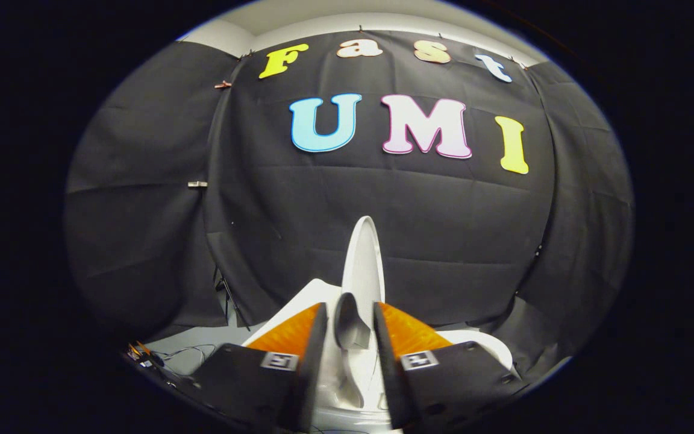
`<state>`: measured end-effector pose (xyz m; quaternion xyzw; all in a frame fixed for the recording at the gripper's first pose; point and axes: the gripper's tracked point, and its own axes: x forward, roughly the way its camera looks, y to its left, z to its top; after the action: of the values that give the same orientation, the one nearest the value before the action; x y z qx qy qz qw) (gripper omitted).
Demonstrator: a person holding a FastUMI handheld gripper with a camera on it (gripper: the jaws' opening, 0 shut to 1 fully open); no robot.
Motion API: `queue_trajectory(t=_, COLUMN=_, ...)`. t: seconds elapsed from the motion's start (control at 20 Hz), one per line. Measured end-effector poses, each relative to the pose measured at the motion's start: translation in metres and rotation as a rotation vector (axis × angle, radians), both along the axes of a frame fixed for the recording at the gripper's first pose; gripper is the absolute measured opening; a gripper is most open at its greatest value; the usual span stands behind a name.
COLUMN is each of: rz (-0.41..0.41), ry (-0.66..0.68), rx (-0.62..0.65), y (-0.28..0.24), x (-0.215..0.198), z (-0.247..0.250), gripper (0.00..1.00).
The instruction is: Open the toilet lid.
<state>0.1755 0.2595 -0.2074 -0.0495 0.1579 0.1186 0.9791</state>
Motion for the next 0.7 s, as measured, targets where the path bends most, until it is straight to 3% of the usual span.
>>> queue_trajectory(t=0.1, rz=0.0, ry=-0.009, rx=0.009, y=-0.007, x=-0.007, z=0.011, gripper=1.0)
queue_trajectory(t=0.7, rz=0.058, ry=-0.192, rx=0.147, y=-0.065, x=-0.097, z=0.158, gripper=0.99)
